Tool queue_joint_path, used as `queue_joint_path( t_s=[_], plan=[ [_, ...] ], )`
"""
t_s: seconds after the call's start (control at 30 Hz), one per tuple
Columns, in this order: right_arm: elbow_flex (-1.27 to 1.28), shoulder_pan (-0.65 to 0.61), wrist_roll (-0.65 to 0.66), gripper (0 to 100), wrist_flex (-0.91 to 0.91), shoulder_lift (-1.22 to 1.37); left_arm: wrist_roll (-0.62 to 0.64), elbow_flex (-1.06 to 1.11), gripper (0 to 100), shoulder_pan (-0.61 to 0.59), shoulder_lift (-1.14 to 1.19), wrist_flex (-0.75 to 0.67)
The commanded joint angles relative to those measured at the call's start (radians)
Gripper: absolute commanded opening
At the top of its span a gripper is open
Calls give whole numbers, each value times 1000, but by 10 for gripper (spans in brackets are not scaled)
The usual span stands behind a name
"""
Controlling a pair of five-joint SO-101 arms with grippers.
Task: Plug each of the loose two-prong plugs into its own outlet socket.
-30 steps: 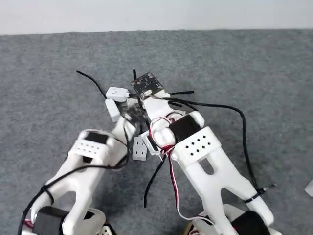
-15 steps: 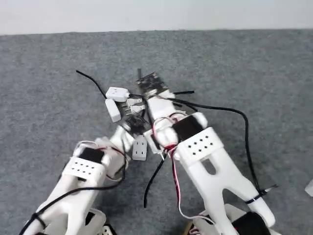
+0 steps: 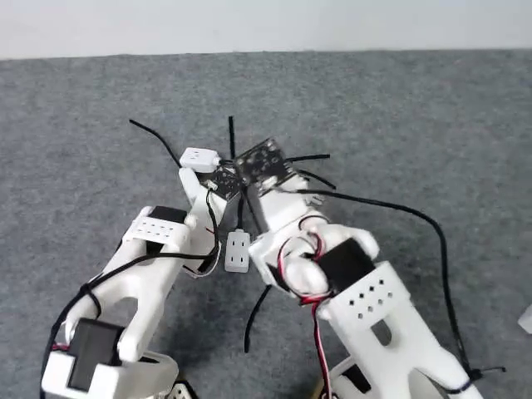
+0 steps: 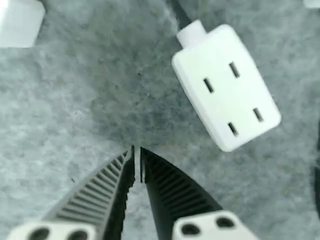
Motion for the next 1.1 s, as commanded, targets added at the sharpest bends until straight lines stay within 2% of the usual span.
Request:
queue_joint_path(
  t_s=[0.0,0.17,0.3,0.43,0.53,0.73,0.93,1.07],
  plan=[
    [-11,-12,14,8,-33,10,-94,4,15,5,-58,14],
    [-14,-10,14,8,-50,84,-181,206,15,109,-279,-40],
    [-15,-10,14,8,-48,88,-213,325,15,129,-466,-46],
    [-15,-10,12,8,-51,88,-198,357,15,133,-519,-74],
    [-11,-8,6,8,-73,91,-115,358,15,126,-523,-118],
    [74,2,5,8,-237,101,-9,338,15,-28,-529,-232],
    [150,1,-9,8,-374,101,167,232,18,-249,-528,-253],
    [167,1,-8,8,-424,104,252,197,19,-336,-528,-262]
  ],
)
